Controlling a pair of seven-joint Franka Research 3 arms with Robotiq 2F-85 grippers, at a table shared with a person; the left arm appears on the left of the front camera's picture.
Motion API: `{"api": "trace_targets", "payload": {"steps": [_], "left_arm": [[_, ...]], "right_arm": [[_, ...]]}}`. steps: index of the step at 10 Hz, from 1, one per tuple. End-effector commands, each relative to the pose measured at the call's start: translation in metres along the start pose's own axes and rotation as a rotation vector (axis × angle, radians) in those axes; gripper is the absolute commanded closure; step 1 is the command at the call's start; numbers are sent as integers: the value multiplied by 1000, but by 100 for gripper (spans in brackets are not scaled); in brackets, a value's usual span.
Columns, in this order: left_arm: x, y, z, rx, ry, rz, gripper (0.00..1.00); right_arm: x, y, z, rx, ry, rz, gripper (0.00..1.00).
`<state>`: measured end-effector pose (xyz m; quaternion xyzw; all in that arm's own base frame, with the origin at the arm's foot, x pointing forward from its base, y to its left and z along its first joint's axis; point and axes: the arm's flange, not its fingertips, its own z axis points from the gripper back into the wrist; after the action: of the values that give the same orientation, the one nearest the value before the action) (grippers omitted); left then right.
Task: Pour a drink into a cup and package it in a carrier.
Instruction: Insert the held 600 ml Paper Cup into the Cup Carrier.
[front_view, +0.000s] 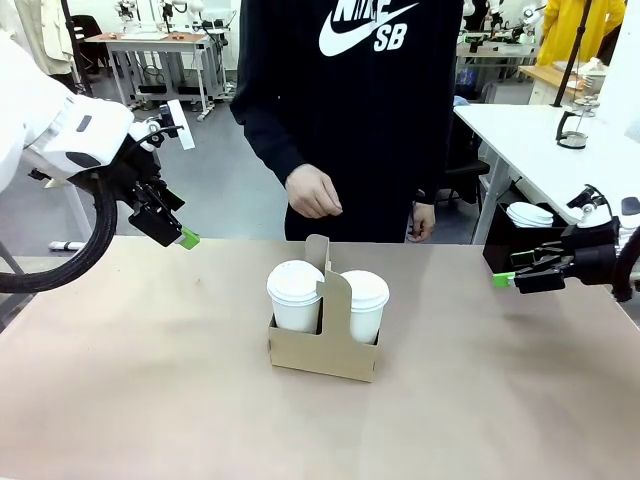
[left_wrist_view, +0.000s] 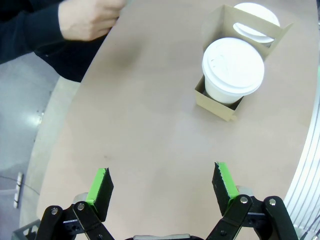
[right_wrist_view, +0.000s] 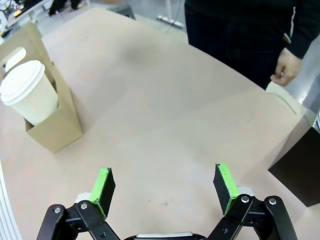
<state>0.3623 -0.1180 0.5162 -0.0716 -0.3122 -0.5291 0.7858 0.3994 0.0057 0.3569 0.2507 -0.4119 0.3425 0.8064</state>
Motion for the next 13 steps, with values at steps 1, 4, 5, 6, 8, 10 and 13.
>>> {"api": "trace_targets", "payload": {"steps": [1, 4, 5, 6, 8, 10, 13], "left_arm": [[-1, -1, 1, 4, -3, 12, 0], [-1, -1, 1, 4, -3, 12, 0], [-1, -1, 1, 4, -3, 12, 0], [-1, -1, 1, 4, -3, 12, 0], [-1, -1, 1, 4, -3, 12, 0], [-1, -1, 1, 4, -3, 12, 0], [-1, -1, 1, 4, -3, 12, 0]], "right_arm": [[1, -1, 2, -13, -1, 9, 0], [1, -1, 2, -13, -1, 9, 0], [1, -1, 2, -13, -1, 9, 0], [1, -1, 2, -13, -1, 9, 0], [1, -1, 2, -13, -1, 9, 0], [1, -1, 2, -13, -1, 9, 0], [1, -1, 2, -13, -1, 9, 0]]}}
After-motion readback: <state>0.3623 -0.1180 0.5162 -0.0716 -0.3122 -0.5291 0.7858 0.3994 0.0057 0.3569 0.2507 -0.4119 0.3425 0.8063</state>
